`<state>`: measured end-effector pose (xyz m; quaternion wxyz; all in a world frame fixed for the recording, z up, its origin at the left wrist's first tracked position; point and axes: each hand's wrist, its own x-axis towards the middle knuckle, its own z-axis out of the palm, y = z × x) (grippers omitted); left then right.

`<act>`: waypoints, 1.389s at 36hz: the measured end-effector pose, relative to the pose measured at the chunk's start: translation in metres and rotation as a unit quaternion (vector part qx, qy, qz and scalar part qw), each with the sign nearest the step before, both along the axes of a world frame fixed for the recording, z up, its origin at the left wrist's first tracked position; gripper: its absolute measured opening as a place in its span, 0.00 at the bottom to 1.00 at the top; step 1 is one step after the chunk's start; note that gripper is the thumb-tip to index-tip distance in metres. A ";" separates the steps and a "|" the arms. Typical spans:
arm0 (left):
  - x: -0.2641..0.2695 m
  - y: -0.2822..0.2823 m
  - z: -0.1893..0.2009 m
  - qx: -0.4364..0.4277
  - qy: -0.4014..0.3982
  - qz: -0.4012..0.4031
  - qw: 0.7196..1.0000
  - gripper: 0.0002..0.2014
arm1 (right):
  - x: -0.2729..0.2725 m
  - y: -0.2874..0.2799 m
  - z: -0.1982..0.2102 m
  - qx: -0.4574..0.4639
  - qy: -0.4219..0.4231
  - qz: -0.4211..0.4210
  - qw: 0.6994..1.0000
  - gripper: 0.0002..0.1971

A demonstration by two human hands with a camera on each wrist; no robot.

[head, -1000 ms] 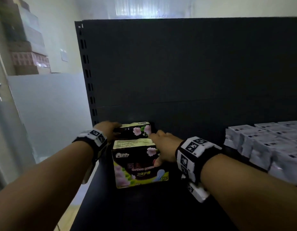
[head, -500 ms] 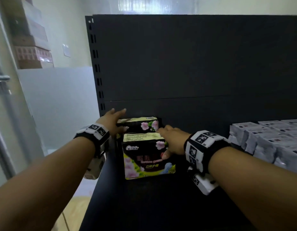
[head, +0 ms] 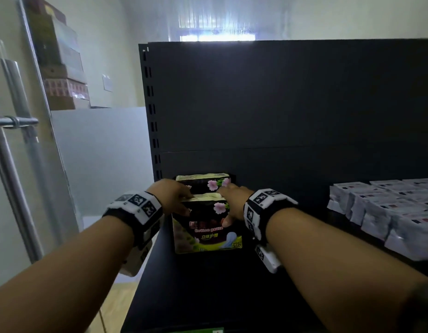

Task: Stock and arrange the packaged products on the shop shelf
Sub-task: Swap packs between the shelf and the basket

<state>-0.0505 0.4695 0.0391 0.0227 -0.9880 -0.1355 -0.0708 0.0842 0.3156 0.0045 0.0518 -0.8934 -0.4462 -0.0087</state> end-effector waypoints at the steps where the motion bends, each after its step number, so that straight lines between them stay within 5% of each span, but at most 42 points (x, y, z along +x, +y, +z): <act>1: 0.000 -0.002 0.001 0.003 0.001 0.004 1.000 0.25 | -0.002 -0.001 0.000 -0.001 -0.008 0.000 1.000 0.52; 13: 0.004 -0.009 -0.001 0.014 0.017 0.046 0.999 0.22 | -0.016 -0.050 0.003 0.040 -0.016 -0.016 0.999 0.58; 19: 0.001 -0.030 -0.005 0.022 0.029 0.084 0.996 0.26 | -0.029 -0.113 0.025 0.024 -0.032 -0.025 0.999 0.39; 23: -0.003 -0.072 0.004 0.044 -0.061 0.077 0.994 0.32 | -0.037 -0.158 0.034 0.023 -0.029 -0.023 0.999 0.26; 31: -0.015 -0.215 -0.003 0.033 -0.166 -0.024 0.985 0.17 | -0.049 -0.236 0.013 0.125 0.033 0.040 0.991 0.08; 41: -0.042 -0.359 -0.108 -0.124 -0.219 0.009 0.968 0.10 | -0.087 -0.338 -0.067 0.071 0.159 0.123 0.977 0.09; 50: -0.087 -0.408 -0.245 -0.226 -0.080 0.101 0.966 0.10 | -0.104 -0.381 -0.175 -0.064 0.230 0.112 0.965 0.14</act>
